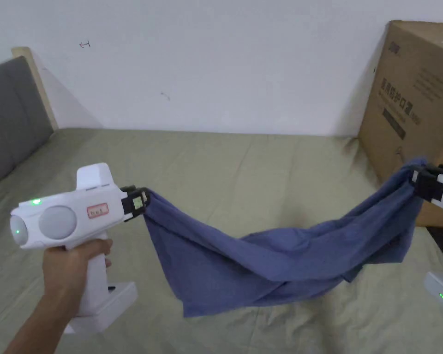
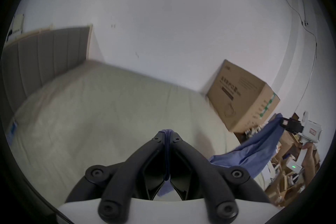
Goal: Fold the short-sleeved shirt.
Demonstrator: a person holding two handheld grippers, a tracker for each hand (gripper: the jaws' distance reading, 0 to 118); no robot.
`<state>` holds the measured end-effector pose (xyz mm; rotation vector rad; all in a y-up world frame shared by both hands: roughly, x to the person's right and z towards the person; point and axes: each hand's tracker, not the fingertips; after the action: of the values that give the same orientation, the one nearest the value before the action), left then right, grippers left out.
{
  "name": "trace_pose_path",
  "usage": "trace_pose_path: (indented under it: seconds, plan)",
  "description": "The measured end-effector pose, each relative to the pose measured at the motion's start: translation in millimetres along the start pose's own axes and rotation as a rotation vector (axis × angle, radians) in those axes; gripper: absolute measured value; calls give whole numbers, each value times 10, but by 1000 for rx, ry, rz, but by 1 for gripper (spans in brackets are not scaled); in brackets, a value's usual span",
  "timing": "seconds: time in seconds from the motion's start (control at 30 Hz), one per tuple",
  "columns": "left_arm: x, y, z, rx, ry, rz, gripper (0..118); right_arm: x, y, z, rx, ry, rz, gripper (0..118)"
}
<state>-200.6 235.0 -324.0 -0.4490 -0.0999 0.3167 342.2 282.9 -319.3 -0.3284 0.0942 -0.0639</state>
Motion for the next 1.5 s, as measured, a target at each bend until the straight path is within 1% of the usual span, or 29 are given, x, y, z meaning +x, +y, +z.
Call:
trace_pose_path:
  seconds: [0.07, 0.17, 0.2, 0.27, 0.4, 0.47, 0.53, 0.6, 0.7, 0.8, 1.07, 1.27, 1.47, 1.5]
  plan:
    - [-46, 372, -54, 39, 43, -40, 2, 16, 271, -16, 33, -15, -5, 5]
    - [-66, 873, -106, 89, 66, -31, 1, 24, 635, -82, 77, -44, 13, 5]
    - [-74, 1034, -134, 103, 76, -30, 1, 24, 743, -100, 88, -38, 24, 5]
    - [-92, 1318, -178, 129, 89, -20, 1, 84, 924, -172, 111, -40, 3, 5]
    - [-162, 1856, -335, 184, 115, -22, 1, 116, 1201, -316, 155, -40, 2, 5]
    - [-70, 1955, -385, 197, 119, -17, 1, 98, 1291, -403, 169, -34, -2, 5]
    - [-30, 2071, -485, 212, 143, -42, 1, 71, 1350, -527, 173, -29, 0, 5]
    - [-11, 2180, -599, 213, 177, -76, 1, 7, 1376, -650, 174, -37, 20, 5]
    - [-59, 2261, -806, 211, 204, -91, 1, -81, 1342, -848, 170, -40, 29, 5]
    - [-135, 2240, -991, 207, 256, -146, 1, -141, 1250, -1058, 154, -35, 13, 5]
    - [-560, 1893, -1425, 152, 318, -148, 1, -350, 733, -1570, 75, -20, -6, 5]
    - [-791, 1457, -1455, 94, 346, -126, 1, -453, 189, -1786, -14, -16, -14, 5]
    - [-920, 841, -1229, 19, 343, -109, 1, -470, -361, -1708, -98, -25, -19, 5]
    - [-1017, 756, -1277, -4, 347, -106, 1, -469, -441, -1664, -108, -24, -19, 5]
